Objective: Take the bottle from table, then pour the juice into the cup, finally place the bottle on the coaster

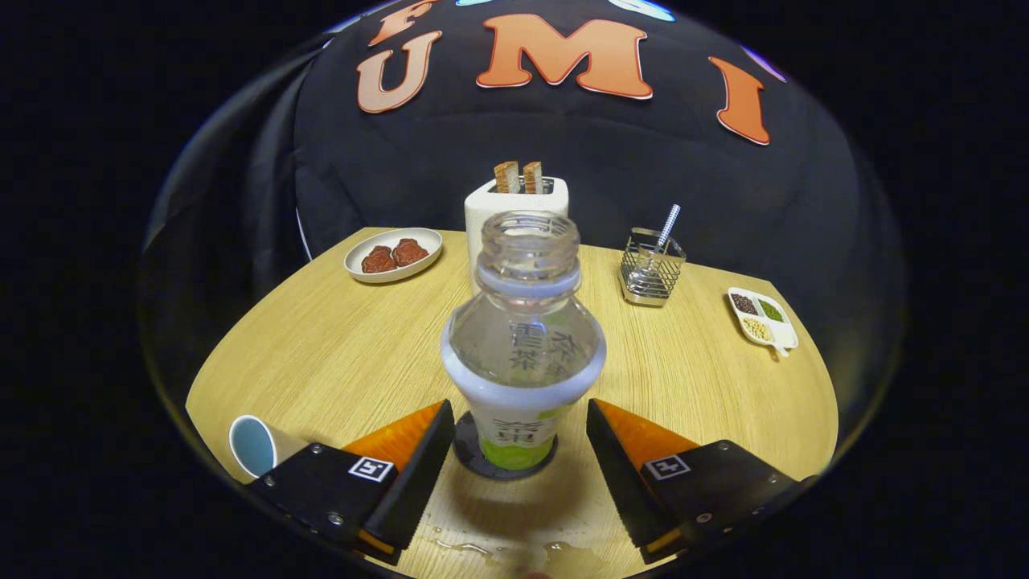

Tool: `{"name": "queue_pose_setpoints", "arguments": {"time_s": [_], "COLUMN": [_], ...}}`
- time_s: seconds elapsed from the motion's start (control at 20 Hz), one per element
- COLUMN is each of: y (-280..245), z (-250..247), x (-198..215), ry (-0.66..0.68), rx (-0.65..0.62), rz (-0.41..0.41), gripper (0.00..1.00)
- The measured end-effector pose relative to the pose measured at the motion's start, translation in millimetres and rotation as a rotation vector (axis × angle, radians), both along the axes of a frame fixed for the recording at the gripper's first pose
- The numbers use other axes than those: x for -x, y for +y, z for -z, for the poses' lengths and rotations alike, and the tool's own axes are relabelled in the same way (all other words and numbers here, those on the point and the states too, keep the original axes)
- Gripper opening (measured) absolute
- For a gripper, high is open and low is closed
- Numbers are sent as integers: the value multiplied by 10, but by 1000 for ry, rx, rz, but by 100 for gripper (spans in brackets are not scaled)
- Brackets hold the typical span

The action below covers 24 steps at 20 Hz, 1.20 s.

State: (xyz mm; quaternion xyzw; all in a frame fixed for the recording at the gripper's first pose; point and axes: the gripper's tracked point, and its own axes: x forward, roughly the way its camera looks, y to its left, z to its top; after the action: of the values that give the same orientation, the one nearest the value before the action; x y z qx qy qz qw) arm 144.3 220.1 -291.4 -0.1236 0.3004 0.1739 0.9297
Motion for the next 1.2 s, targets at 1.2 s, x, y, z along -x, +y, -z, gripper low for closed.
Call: {"name": "queue_pose_setpoints", "arguments": {"time_s": [1.2], "y": [-783], "z": [-2946], "x": [787], "ry": [-349], "rx": [-225], "rz": [135], "gripper": [97]}}
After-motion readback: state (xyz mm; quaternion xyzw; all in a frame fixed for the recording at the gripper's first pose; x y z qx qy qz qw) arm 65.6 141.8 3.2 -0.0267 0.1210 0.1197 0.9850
